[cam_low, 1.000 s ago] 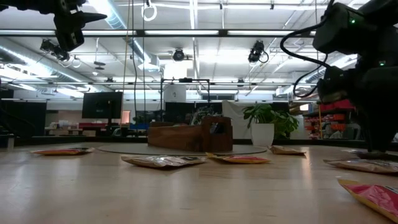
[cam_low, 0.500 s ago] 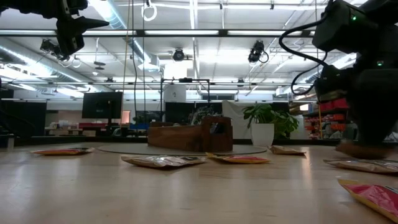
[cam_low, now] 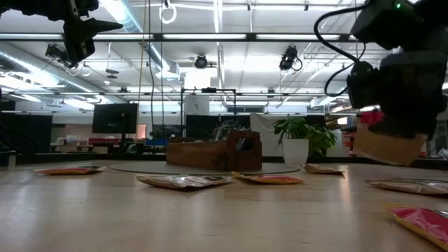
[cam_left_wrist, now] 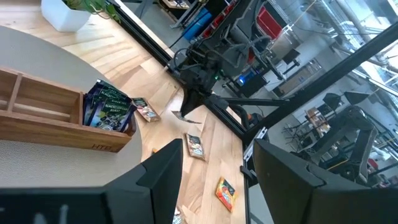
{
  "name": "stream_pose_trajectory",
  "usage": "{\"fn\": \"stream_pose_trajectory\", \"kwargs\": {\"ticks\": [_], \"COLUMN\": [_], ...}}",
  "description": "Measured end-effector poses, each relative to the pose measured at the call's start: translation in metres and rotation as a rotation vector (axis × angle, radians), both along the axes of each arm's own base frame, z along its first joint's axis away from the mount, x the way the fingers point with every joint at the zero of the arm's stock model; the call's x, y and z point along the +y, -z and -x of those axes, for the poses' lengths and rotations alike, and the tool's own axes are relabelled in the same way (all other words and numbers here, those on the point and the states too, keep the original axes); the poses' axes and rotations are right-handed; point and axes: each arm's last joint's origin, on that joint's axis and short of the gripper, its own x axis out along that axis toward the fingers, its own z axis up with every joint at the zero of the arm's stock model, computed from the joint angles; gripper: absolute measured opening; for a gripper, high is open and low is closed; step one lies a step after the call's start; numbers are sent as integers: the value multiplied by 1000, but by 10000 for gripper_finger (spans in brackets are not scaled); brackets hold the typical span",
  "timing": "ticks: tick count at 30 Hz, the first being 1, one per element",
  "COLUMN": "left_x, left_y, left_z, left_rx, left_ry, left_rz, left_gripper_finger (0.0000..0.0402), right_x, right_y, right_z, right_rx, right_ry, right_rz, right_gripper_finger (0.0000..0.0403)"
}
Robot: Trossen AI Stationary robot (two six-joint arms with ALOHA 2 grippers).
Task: Pick & Place Tea
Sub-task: Put the brown tea bag into the middle section of the wooden organizer
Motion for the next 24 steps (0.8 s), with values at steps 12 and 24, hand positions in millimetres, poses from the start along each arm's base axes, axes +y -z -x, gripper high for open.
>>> {"fn": "stream_pose_trajectory", "kwargs": {"ticks": [12, 24], "left_x": [0, -11], "left_y": [0, 8], "left_z": [0, -33], "left_rx": [3, 29], "left_ry": [8, 131], "left_rz": [-35, -165], "left_gripper_finger": [199, 199], "right_x": [10, 3], "right_y": [-40, -71], "right_z": [-34, -47], "right_rx": [-444, -723], "right_ry": [93, 179], "right_rz": [-353, -550], "right_gripper_finger": [0, 0]}}
